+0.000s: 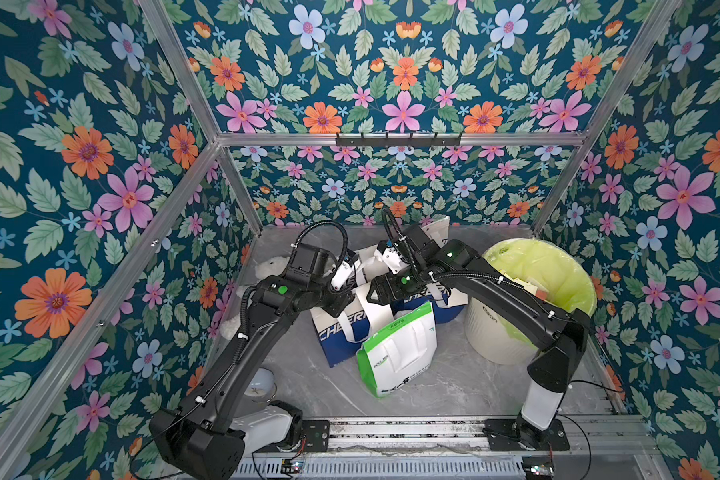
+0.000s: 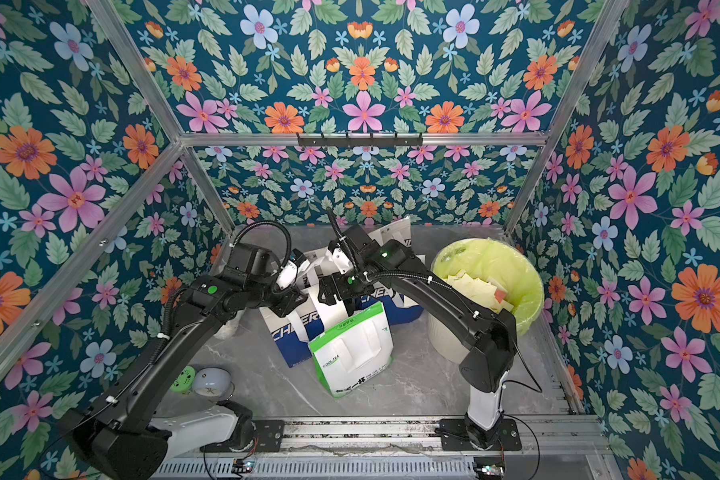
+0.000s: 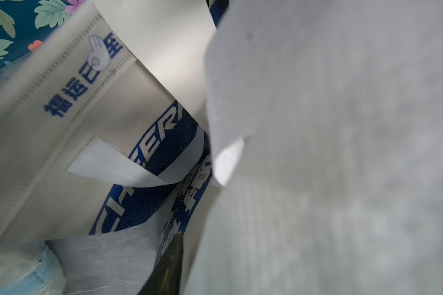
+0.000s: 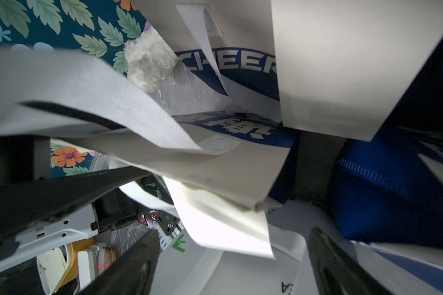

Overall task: Shred takeout receipts and throw away
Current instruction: Pick up the takeout bag at the center of the board, then tear off the takeout receipt from the takeout bag, then place the takeout bag at the center of the board.

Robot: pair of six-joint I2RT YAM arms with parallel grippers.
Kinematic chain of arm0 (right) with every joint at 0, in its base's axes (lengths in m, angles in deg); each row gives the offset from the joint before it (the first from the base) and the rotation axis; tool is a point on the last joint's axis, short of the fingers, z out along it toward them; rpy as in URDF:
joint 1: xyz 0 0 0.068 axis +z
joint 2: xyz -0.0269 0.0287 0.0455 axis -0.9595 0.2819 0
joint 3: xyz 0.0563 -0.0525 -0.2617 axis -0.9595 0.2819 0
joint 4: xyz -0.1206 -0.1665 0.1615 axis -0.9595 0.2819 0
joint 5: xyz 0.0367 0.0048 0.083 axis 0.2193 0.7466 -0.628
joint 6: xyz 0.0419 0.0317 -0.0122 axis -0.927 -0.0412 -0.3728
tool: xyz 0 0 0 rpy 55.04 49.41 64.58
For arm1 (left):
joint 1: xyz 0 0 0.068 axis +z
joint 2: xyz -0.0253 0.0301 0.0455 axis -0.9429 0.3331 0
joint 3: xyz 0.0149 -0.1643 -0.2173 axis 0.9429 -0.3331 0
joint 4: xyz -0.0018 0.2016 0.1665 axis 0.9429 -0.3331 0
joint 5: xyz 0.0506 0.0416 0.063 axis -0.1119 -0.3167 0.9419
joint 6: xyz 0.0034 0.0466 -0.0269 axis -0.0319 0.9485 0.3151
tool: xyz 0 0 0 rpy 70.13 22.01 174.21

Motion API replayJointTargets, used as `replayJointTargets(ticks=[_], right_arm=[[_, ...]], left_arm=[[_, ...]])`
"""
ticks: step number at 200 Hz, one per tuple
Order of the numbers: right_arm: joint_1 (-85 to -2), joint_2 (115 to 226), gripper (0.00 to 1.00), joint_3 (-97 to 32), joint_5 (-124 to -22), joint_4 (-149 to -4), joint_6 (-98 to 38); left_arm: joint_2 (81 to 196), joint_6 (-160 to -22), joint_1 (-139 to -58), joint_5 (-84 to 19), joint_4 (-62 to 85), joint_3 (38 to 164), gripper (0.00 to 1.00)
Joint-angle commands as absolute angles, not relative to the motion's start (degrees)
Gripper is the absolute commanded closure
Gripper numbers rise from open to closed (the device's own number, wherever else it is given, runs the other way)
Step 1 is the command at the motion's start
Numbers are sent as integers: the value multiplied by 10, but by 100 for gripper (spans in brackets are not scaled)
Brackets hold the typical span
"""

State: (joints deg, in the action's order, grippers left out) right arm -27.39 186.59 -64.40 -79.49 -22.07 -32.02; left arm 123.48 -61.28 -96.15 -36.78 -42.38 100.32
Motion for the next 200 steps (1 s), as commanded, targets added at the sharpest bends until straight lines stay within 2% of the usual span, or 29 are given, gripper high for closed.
replayJointTargets(ticks=[1,28,113,142,166,200], right_arm=[[-272,1869,12,-650,-783,-243,-331],[-270,1873,19,-650,-800,-258,-337],[-237,1918,19,-708,-775,-233,-329],[-235,1931,24,-725,-761,-224,-329],[-234,1933,33,-728,-736,-225,-336],[-234,1927,60,-724,-689,-233,-346]], left_arm=[[1229,-610,-961,-373,-415,994,64],[1228,-616,-961,-378,-410,983,67],[1223,-625,-962,-410,-360,969,71],[1220,-625,-961,-417,-357,965,71],[1218,-625,-961,-419,-355,960,71],[1218,-627,-961,-422,-355,958,72]])
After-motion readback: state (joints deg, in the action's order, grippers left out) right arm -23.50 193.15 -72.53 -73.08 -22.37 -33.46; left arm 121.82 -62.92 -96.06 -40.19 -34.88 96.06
